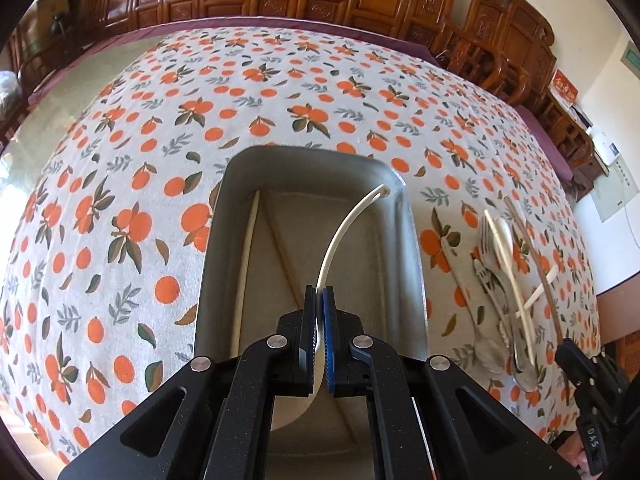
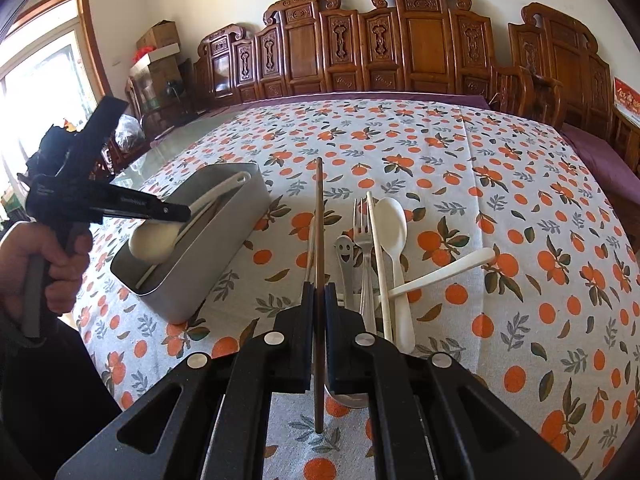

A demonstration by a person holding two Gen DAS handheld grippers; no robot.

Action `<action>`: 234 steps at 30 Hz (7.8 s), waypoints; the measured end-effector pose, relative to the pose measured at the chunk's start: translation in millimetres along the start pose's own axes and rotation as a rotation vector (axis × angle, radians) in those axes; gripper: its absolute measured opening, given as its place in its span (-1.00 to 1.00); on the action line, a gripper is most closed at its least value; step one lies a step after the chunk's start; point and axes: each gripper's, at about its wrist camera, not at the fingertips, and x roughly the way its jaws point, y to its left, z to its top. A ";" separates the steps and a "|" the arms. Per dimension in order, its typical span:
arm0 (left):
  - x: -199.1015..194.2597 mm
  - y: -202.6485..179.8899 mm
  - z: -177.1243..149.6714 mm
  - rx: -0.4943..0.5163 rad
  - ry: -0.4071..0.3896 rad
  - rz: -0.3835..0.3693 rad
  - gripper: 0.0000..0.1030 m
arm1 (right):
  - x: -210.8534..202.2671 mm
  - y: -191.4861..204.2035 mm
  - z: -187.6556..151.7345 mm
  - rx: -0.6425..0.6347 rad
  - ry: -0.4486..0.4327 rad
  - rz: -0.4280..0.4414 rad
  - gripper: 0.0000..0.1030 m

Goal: Organize utensils

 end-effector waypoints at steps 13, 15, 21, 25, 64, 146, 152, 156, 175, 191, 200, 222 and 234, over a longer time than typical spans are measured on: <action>9.5 2.1 -4.8 0.014 -0.007 -0.002 -0.95 | 16.9 16.5 1.2 -0.019 0.034 0.007 -0.88; 6.2 2.0 -4.0 0.029 -0.025 0.006 -0.94 | 20.2 16.1 2.1 0.001 0.040 0.009 -0.88; -9.6 9.1 -3.3 0.045 -0.078 -0.001 -0.94 | 19.5 20.2 13.2 0.040 0.031 0.011 -0.88; -23.4 16.4 -2.3 0.055 -0.111 -0.010 -0.94 | 17.4 33.5 23.9 0.033 0.023 0.028 -0.88; -62.5 59.2 0.7 0.072 -0.208 0.032 -0.94 | 94.0 124.1 59.9 0.074 0.134 0.155 -0.82; 25.6 -175.9 -87.3 0.522 -0.085 -0.015 -0.36 | 17.9 -73.2 11.8 0.092 0.050 -0.104 -0.88; 35.6 -174.5 -88.4 0.533 -0.069 0.019 -0.48 | 15.3 -71.7 10.1 0.086 0.049 -0.101 -0.88; 37.3 -170.7 -86.9 0.526 -0.068 0.020 -0.57 | 15.4 -71.0 10.2 0.086 0.049 -0.101 -0.88; 1.6 -145.4 -72.5 0.433 -0.107 -0.096 -0.97 | 21.2 -59.9 10.7 0.057 0.062 -0.093 -0.88; -45.8 -119.2 -59.6 0.399 -0.193 -0.133 -0.97 | 25.8 -32.3 11.6 0.005 0.072 -0.074 -0.88; -67.0 -92.2 -55.3 0.377 -0.219 -0.140 -0.97 | 31.4 -23.8 9.5 -0.014 0.089 -0.082 -0.88; -19.1 -37.7 -46.2 0.280 -0.046 -0.106 -0.97 | 28.5 -19.8 10.2 -0.027 0.078 -0.060 -0.88; -2.4 -21.4 -44.0 0.211 0.020 -0.081 -0.96 | 23.9 -5.7 11.1 -0.050 0.074 -0.034 -0.88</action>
